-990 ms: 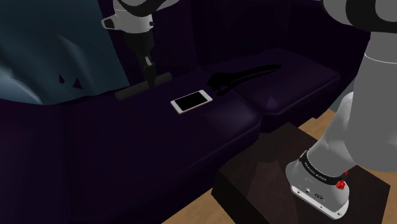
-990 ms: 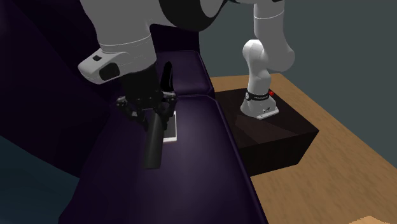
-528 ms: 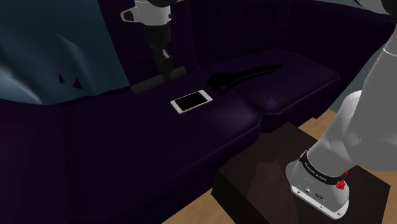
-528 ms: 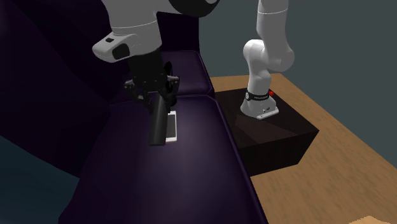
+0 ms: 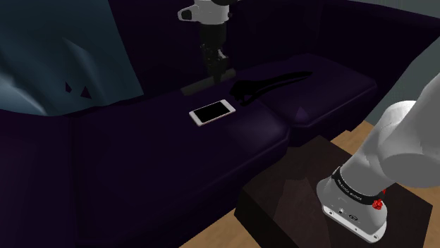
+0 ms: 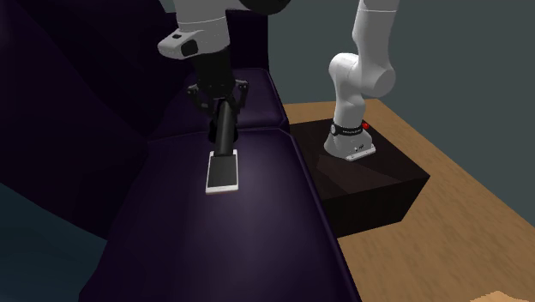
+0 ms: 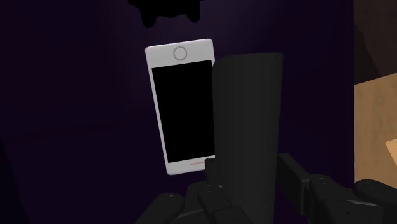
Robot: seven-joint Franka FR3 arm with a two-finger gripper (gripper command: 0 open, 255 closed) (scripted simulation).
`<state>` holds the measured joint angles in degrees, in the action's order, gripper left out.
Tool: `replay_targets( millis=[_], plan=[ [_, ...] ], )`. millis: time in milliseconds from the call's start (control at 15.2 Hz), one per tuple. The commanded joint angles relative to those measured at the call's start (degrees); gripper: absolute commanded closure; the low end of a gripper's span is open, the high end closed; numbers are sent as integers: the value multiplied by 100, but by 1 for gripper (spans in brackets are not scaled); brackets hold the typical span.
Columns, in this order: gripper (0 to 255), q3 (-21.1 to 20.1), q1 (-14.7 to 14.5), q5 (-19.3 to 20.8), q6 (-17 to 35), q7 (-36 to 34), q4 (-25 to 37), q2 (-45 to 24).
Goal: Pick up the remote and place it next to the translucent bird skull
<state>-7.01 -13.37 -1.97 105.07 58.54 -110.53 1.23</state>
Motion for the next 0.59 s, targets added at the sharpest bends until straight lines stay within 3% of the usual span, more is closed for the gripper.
replay_targets(
  millis=[0,528],
  plan=[
    [255,121,115,-5,55,250,-295,236],
    [255,685,562,109,117,1225,-1303,1160]
  ],
)
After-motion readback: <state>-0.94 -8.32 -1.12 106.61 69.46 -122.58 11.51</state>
